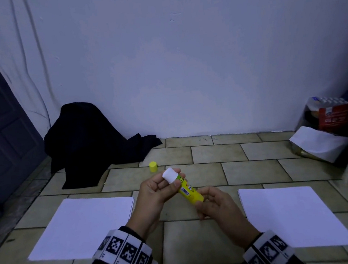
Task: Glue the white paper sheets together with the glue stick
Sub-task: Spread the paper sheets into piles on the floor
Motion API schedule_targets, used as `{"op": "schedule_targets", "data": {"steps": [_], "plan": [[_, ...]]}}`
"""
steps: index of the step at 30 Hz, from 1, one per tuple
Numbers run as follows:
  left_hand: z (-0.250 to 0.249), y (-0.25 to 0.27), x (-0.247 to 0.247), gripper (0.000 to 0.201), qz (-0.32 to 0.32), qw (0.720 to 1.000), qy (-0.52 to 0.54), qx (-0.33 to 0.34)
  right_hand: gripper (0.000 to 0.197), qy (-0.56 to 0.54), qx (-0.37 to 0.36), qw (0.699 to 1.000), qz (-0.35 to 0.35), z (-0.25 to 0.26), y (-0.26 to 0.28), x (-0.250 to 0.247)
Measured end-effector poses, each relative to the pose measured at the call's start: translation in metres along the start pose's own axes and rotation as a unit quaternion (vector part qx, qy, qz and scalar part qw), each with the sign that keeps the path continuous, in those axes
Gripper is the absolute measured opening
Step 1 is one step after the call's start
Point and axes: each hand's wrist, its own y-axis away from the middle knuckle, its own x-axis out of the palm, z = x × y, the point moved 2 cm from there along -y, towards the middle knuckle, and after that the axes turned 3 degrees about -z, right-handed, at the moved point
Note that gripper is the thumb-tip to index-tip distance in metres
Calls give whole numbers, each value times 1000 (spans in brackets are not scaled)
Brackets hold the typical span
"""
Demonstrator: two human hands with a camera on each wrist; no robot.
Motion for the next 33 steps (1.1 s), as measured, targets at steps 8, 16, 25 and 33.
{"op": "schedule_targets", "data": {"steps": [8,16,25,33], "plan": [[1,-2,2,71,26,999,28,-1,50,-47,99,994,5,7,-2,4],[-5,-6,8,83,17,998,51,17,17,35,-47,998,-16,-1,0,2],[-4,-5,8,74,34,999,36,13,48,92,-106,989,-38,7,4,-1],[-4,-2,4,87,19,999,34,11,55,1,23,1000,-6,8,6,3]]}}
